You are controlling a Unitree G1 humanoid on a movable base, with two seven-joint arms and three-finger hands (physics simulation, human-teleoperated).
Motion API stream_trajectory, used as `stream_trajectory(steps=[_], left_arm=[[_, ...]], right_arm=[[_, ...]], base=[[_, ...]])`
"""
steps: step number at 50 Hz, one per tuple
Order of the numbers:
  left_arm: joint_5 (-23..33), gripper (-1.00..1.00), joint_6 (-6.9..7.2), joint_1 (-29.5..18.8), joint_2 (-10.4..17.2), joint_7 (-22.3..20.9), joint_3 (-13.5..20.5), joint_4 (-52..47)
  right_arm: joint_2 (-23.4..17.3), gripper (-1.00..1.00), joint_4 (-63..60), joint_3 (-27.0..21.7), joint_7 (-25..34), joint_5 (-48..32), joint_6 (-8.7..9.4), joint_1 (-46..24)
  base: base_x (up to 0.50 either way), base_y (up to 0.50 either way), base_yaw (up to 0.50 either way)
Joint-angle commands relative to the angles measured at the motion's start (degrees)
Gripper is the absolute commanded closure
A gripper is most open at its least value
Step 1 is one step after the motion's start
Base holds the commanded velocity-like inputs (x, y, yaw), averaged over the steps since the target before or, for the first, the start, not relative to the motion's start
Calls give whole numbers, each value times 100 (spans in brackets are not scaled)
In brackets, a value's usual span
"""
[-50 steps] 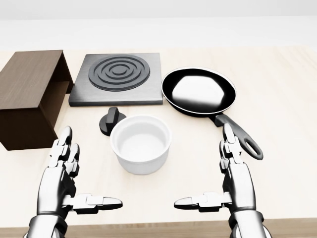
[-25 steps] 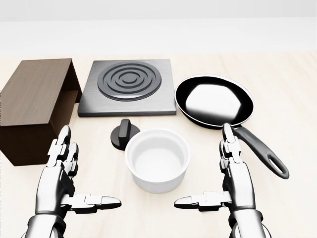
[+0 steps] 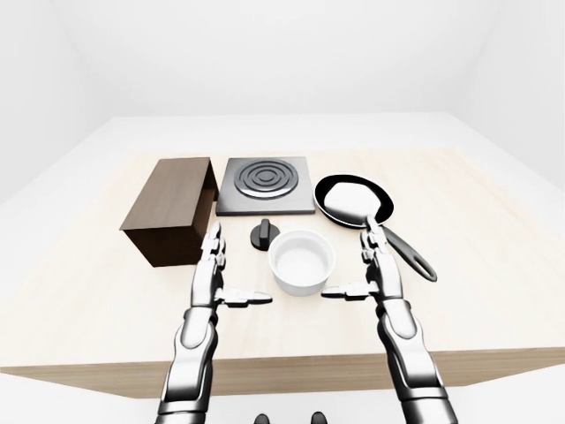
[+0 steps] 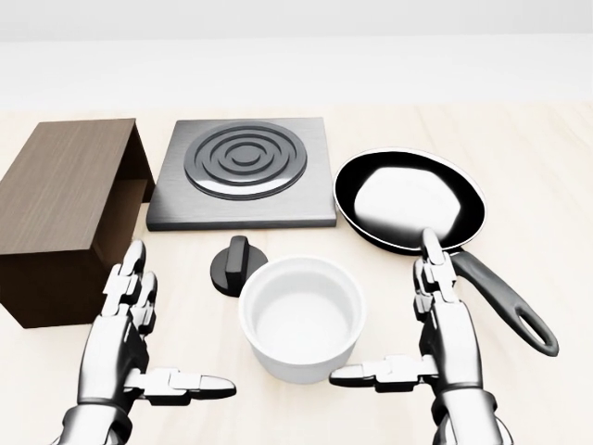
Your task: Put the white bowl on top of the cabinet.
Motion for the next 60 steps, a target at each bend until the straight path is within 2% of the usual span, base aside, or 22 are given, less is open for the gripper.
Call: stream_trajectory(steps=[1,5,6,8,11,12,13,14,16,17,18,24,26,31,32,38,42,48,50,52,55,60], left_arm=[[305,-100,22,53,-14,-65,-187,54],[592,-100,96,125,-22,-108,-338,-21],[669,-100,71,139,-29,-101,-369,-34],[935,-100,52,171,-62,8,-475,-95],[1455,-100,97,119,-111,323,-640,-122],[1467,-100,97,119,-114,324,-640,-123],[1789,-100,196,21,-132,532,-705,-105],[1880,-100,251,-17,-139,539,-734,-128],[1891,-100,252,-18,-144,535,-731,-130],[2195,-100,520,-173,-178,656,-801,-193],[2312,-100,547,-221,-180,685,-826,-190],[2741,-100,547,-646,-197,814,-760,-46],[2845,-100,547,-651,-222,851,-780,-134],[3257,-100,547,-723,-268,918,-914,-94],[3476,-100,547,-758,-285,983,-977,-78],[3968,-100,547,-785,-417,1094,-1194,-55],[4195,-100,547,-699,-485,1018,-1325,-199],[4855,-100,547,-495,-559,811,-1658,-693],[5297,-100,547,-388,-584,711,-1889,-853],[5557,-100,547,-330,-593,595,-2034,-912],[5924,-100,547,-361,-644,312,-2121,-1054],[6528,-100,547,-391,-752,224,-2229,-985]], right_arm=[[-28,-100,-84,-52,81,112,67,-2],[-35,-100,-125,-57,102,114,79,8],[-31,-100,-141,-64,84,105,68,13],[-42,-100,-243,-83,123,141,111,45],[-63,-100,-328,-135,133,161,171,45],[-62,-100,-330,-136,134,160,174,45],[-73,-100,-340,-158,148,177,172,44],[-75,-100,-373,-170,150,185,190,48],[-74,-100,-375,-171,152,185,192,48],[-89,-100,-406,-207,171,225,209,37],[-93,-100,-398,-222,177,239,206,30],[-115,-100,-446,-279,188,289,266,7],[-117,-100,-481,-289,193,304,292,12],[-135,-100,-413,-319,173,293,263,-41],[-151,-100,-396,-355,182,340,315,-83],[-181,-100,-456,-419,153,390,409,-115],[-217,-100,-397,-480,159,455,434,-181],[-271,-100,-412,-586,145,567,522,-252],[-287,-100,-459,-612,140,601,594,-259],[-295,-100,-455,-629,123,605,587,-274],[-336,-100,-347,-682,104,635,593,-368],[-365,-100,-465,-733,96,707,690,-353]], base=[[0,0,0],[0,0,0],[0,0,0],[0,0,0],[0,0,0],[0,0,0],[0,0,0],[0,0,0],[0,0,0],[0,0,0],[0,0,0],[0,0,0],[0,0,0],[0,0,0],[0,0,0],[0,0,0],[0,0,0],[0,0,0],[0,0,0],[0,0,0],[0,0,0],[0,0,0]])
